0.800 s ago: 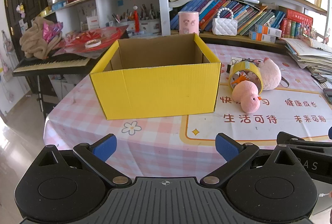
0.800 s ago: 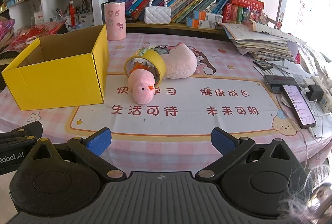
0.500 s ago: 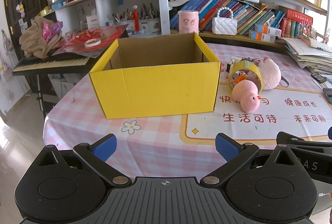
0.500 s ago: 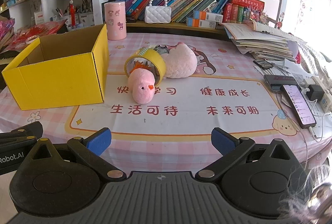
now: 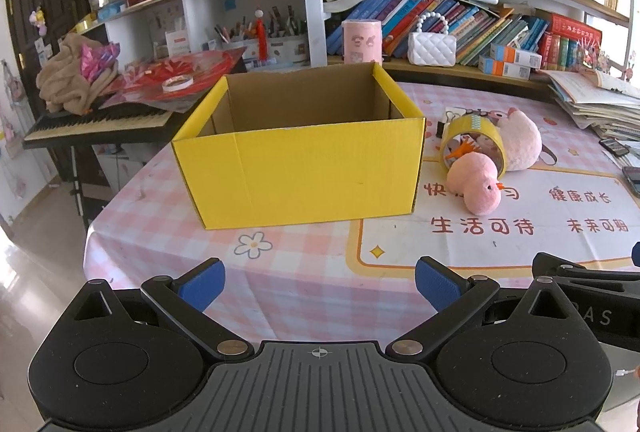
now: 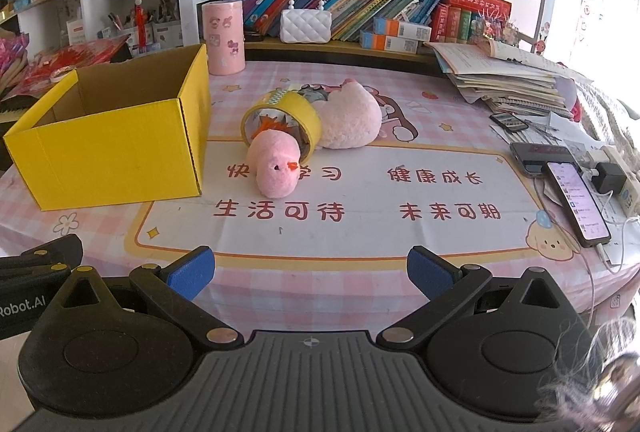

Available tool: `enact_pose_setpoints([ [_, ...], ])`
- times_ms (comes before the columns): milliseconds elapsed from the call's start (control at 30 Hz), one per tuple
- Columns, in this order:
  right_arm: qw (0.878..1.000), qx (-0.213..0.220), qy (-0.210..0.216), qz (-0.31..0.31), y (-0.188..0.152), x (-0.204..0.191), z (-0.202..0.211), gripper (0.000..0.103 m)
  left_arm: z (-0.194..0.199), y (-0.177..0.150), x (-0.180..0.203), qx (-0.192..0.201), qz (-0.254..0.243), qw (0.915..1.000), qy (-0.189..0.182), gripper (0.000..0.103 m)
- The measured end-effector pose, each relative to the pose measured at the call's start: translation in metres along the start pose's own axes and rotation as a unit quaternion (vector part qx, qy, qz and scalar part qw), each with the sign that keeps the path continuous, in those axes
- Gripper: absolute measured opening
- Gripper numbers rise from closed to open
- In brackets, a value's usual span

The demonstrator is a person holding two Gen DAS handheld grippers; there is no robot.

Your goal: Organize objects

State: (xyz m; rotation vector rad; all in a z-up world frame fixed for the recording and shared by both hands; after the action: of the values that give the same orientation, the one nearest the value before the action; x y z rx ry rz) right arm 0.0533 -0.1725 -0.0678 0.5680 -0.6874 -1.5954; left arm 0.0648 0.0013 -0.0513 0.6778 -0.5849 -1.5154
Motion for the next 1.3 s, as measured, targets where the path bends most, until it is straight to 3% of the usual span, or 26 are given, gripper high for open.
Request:
enact_pose_setpoints([
  [1300,1.0,-0.003,-0.001,0.0,-0.0003,0.0014,-0.0029,0.103,-0.0085,0.0002,-0.0004,-0.009,-0.009,0.9999,-0.011,0.102],
])
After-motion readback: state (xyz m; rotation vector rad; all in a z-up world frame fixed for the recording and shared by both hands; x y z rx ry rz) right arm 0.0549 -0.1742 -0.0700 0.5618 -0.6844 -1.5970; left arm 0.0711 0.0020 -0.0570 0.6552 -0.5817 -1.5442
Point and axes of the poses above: each gripper's, at about its wrist camera, not at the fingertips, and z roughly against the way its jaws point, x to its right, y to its top, the point moved 8 cm from there along -z, roughly the way its jaws point, and after that the axes turned 5 degrees about -x, right-handed, at the moved point
